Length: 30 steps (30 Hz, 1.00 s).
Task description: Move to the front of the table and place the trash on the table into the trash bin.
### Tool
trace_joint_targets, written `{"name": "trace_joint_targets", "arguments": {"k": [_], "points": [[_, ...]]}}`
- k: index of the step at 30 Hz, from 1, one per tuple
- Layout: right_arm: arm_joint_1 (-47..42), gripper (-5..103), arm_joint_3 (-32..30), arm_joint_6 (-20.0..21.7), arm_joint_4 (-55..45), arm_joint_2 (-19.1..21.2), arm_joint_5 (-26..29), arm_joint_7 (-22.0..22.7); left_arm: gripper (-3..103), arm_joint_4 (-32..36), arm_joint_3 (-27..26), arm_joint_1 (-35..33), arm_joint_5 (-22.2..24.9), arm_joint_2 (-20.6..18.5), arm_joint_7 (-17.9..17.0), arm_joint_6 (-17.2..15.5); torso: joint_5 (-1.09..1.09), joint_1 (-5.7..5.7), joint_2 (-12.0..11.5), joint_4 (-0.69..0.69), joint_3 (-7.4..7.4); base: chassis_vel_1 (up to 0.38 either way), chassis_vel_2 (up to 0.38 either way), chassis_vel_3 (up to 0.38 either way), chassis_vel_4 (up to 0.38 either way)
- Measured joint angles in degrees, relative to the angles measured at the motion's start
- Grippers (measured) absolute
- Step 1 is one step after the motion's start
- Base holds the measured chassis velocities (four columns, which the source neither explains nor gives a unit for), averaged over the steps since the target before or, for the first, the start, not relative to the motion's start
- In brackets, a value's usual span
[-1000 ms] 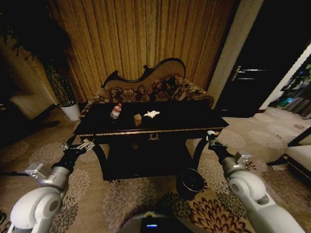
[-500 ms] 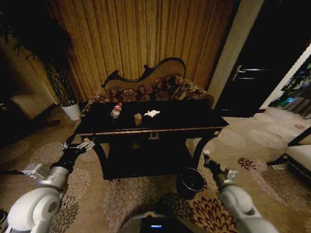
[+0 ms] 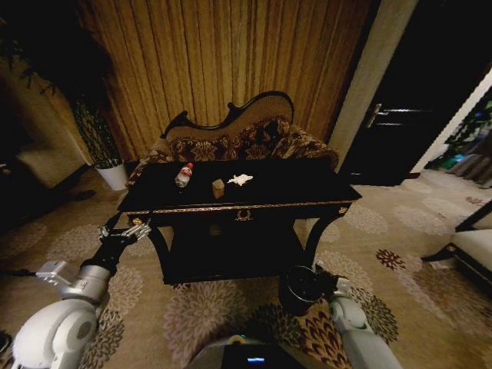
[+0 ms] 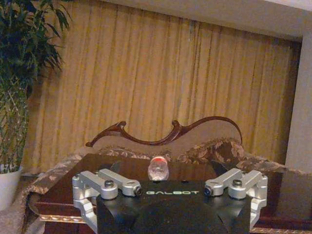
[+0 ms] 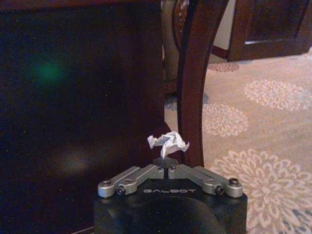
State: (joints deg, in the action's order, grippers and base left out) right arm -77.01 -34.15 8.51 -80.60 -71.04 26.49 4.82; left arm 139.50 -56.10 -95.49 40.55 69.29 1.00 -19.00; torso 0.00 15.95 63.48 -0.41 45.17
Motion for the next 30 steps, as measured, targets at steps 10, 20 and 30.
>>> {"name": "trace_joint_targets", "arguments": {"k": [10,20,30], "points": [[4.1,0,0.8,0.0,6.2,-1.1,-2.3,0.1,100,0.5,-0.5,-0.7,0.0,0.3,0.1,0.3,0.00,0.00,0.0,0.01,0.00,0.000,0.000,0.000,0.000],[3.5,29,0.3,0.3,6.4,-1.0,-4.6,0.2,100,0.5,-0.8,-1.2,0.0,0.6,1.1,1.3,0.00,0.00,0.0,0.00,0.00,0.000,0.000,0.000,0.000],[2.8,61,-0.4,0.3,5.2,-0.4,-4.6,0.3,100,0.6,-1.2,-1.2,0.0,0.6,1.2,1.5,0.00,0.00,0.0,0.00,0.00,0.000,0.000,0.000,0.000]]}}
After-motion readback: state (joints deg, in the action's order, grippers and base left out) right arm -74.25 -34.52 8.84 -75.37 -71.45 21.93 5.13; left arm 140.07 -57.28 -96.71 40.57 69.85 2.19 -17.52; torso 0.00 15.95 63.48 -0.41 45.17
